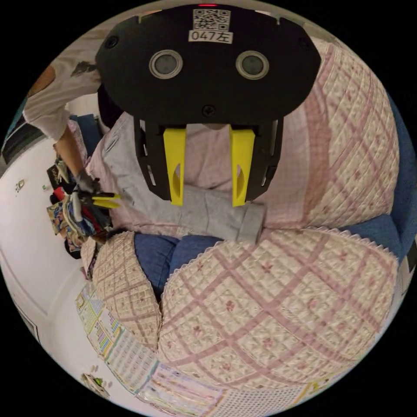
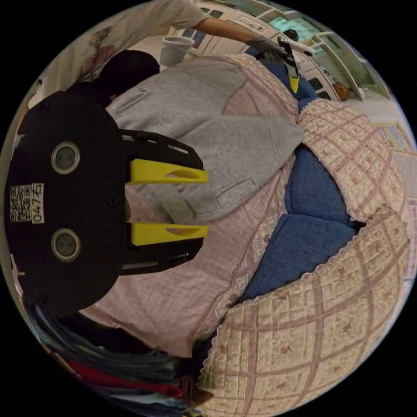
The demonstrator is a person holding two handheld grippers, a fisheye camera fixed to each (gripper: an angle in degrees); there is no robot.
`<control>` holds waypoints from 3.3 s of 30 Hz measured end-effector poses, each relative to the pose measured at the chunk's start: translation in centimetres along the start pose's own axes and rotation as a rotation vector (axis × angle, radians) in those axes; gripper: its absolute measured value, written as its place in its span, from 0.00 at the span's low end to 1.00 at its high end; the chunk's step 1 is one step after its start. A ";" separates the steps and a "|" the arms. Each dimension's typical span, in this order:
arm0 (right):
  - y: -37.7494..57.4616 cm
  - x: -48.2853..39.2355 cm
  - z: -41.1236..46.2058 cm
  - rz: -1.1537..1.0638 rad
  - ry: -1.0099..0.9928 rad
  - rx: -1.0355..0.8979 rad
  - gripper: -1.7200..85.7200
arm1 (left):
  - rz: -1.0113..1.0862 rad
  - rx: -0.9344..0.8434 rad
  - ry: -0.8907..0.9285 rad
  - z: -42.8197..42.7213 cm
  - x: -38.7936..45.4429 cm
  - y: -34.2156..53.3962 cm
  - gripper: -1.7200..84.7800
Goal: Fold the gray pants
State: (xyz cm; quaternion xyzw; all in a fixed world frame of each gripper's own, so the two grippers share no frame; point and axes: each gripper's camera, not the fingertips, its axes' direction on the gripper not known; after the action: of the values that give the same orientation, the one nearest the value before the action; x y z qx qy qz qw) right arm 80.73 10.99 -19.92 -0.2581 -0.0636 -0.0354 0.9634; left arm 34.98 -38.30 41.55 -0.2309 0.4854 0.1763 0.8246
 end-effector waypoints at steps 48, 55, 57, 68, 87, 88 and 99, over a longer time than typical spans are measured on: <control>26.6 -29.1 -7.5 -0.766 0.239 0.114 0.03 | -0.412 0.112 0.052 14.7 16.2 24.2 0.09; 25.8 -27.3 -9.3 -0.768 0.191 0.084 0.03 | -0.497 0.178 0.112 18.0 17.7 29.8 0.13; 25.7 -26.7 -10.0 -0.770 0.155 0.087 0.03 | -0.515 0.168 0.119 20.1 18.1 30.9 0.13; 24.3 -24.4 -8.1 -0.703 0.058 -0.041 0.08 | -0.289 0.197 0.026 25.5 25.7 31.2 0.06; 14.8 -12.8 -6.2 -0.093 0.319 0.030 0.01 | -0.243 0.108 -0.260 35.7 34.3 39.4 0.13; 14.3 -12.7 -5.5 -0.110 0.393 0.011 0.01 | -0.250 0.105 -0.285 35.9 34.5 39.7 0.14; 14.3 -12.6 -3.3 0.043 0.134 0.059 0.11 | -0.517 0.253 0.007 33.8 33.7 50.3 0.17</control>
State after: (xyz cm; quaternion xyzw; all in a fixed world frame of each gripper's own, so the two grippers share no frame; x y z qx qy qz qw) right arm 70.05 22.13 -31.59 -0.2280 0.0055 -0.0300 0.9732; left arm 49.10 24.42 15.51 -0.2427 0.4315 -0.1024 0.8628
